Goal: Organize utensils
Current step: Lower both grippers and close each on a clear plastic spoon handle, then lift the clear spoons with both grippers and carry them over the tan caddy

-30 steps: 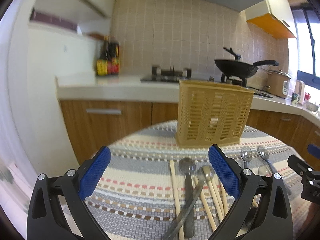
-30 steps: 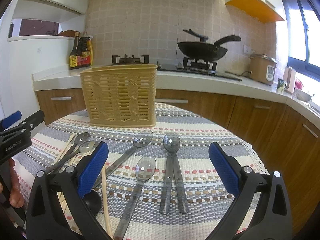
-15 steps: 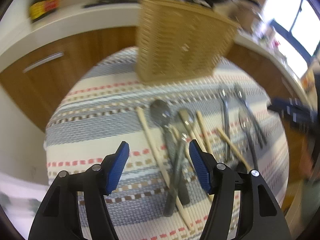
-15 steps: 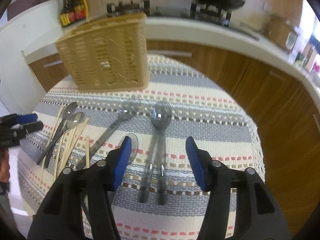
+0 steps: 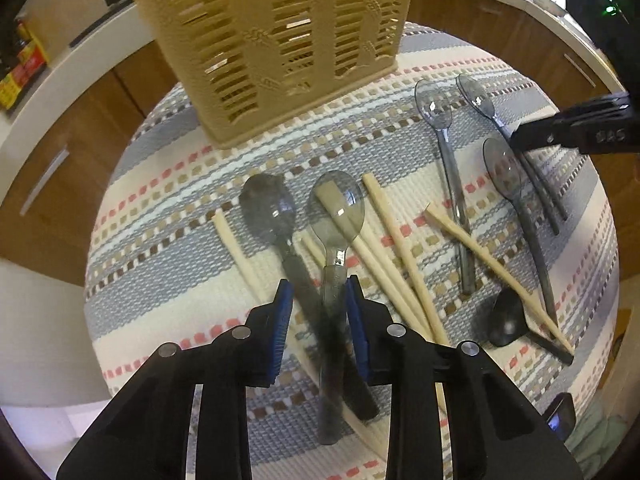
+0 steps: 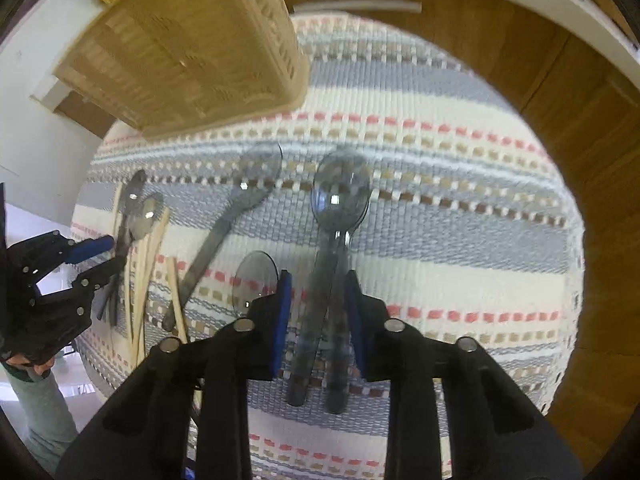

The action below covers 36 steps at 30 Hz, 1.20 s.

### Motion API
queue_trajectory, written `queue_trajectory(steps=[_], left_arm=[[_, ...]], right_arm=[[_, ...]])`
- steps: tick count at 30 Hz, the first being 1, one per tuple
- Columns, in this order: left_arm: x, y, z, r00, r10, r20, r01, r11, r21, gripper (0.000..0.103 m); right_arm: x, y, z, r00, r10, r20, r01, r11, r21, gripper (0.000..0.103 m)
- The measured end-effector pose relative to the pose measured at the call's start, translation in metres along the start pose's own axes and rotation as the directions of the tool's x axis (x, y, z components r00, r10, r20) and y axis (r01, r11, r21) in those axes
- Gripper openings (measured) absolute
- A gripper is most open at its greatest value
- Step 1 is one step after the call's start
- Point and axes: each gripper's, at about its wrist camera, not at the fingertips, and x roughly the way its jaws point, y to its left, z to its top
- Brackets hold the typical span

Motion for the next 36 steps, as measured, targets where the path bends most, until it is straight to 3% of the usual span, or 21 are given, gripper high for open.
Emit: queue_trajectory(steps=[1, 4, 5, 10, 19, 20, 22, 23, 26, 31, 36], left_arm=[[0.000, 0.000, 0.001, 1.000, -0.001, 0.000, 0.001, 1.000, -0.005, 0.024], [0.005, -0.003, 0.007, 1.000, 0.001, 0.006, -0.001, 1.000, -0.015, 0.011], [0.006, -0.003, 0.009, 1.000, 0.000, 0.010, 0.000, 1.000, -0.023, 0.011], [-0.002, 0.021, 0.004, 0.995, -0.089, 0.043, 0.093, 0.988, -0.124, 0.002], [-0.009, 0.032, -0.006, 0.996, -0.074, 0.055, 0.082, 0.983, -0.161, 0.000], [-0.009, 0.034, -0.006, 0.995, -0.084, 0.058, 0.093, 0.982, -0.166, 0.001], [-0.008, 0.032, -0.005, 0.994, -0.095, 0.048, 0.101, 0.983, -0.155, 0.029], [-0.008, 0.029, -0.004, 0.996, -0.079, 0.043, 0.084, 0.988, -0.130, 0.035], [-0.001, 0.021, -0.001, 0.997, -0.079, 0.014, 0.080, 0.992, -0.098, 0.037], [0.011, 0.012, 0.013, 0.995, -0.101, -0.008, 0.100, 0.991, -0.085, 0.012], [0.010, 0.010, 0.016, 0.995, -0.092, 0.041, 0.097, 0.988, -0.123, 0.009]], right_arm=[[0.001, 0.001, 0.001, 1.000, 0.006, 0.001, -0.006, 1.000, -0.001, 0.012], [0.006, 0.006, 0.006, 1.000, -0.008, -0.012, 0.008, 1.000, -0.004, 0.011], [0.007, 0.009, 0.007, 1.000, -0.014, -0.015, 0.014, 1.000, -0.012, 0.011], [0.012, 0.026, 0.006, 0.998, -0.070, -0.003, 0.070, 0.995, -0.073, 0.010], [0.000, 0.020, 0.005, 0.998, -0.050, 0.038, 0.052, 0.996, -0.077, 0.010], [0.001, 0.018, 0.008, 0.998, -0.057, 0.038, 0.059, 0.996, -0.074, 0.010], [0.006, 0.022, 0.010, 0.998, -0.055, 0.032, 0.057, 0.995, -0.082, 0.010], [0.010, 0.020, 0.014, 0.999, -0.038, 0.015, 0.040, 0.996, -0.079, 0.010], [0.016, 0.017, 0.017, 1.000, -0.018, -0.002, 0.018, 0.997, -0.079, 0.011], [0.019, 0.022, 0.021, 0.999, -0.046, -0.014, 0.044, 0.996, -0.082, 0.011], [0.016, 0.037, 0.017, 0.995, -0.093, 0.038, 0.097, 0.985, -0.141, 0.009]])
